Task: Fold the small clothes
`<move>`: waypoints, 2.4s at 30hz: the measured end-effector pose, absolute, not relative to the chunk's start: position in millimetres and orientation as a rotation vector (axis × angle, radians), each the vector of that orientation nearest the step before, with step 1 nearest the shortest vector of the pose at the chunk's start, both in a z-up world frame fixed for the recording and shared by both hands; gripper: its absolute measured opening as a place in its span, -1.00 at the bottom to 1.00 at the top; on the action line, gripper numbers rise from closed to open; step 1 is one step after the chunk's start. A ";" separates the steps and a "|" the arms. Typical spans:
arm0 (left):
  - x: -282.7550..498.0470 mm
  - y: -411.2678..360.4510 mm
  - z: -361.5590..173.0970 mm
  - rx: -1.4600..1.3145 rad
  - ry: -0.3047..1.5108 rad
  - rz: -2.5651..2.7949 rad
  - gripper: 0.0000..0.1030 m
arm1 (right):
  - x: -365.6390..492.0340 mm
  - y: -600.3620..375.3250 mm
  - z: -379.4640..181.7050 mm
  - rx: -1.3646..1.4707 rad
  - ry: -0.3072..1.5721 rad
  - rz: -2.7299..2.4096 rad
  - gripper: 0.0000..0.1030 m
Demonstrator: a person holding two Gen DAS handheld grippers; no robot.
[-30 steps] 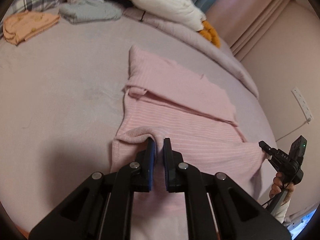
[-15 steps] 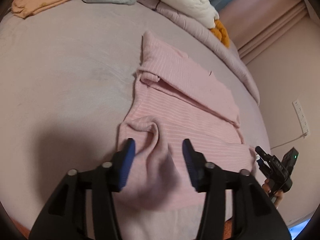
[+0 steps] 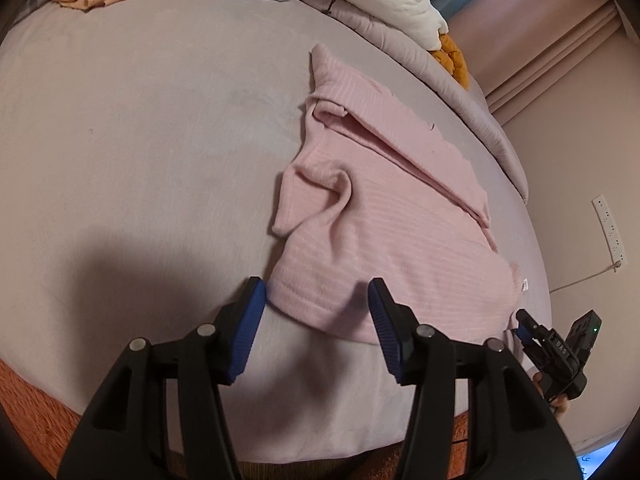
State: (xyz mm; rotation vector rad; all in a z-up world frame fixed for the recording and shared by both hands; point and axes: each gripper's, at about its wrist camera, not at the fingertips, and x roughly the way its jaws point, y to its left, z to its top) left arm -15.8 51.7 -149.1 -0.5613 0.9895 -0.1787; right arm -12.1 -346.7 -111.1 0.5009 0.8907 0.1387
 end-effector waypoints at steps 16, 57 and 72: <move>-29.6 58.0 -153.6 -0.587 0.969 -0.141 -0.08 | -14.5 -341.1 -121.6 0.567 0.877 0.155 -0.54; -93.0 44.6 -40.6 -0.518 0.740 -0.271 -0.85 | -72.9 -338.3 -11.4 0.605 0.511 0.272 -0.86; -99.9 44.1 -48.9 -0.517 0.755 -0.281 -0.85 | -76.8 -336.6 -18.9 0.616 0.525 0.205 -0.86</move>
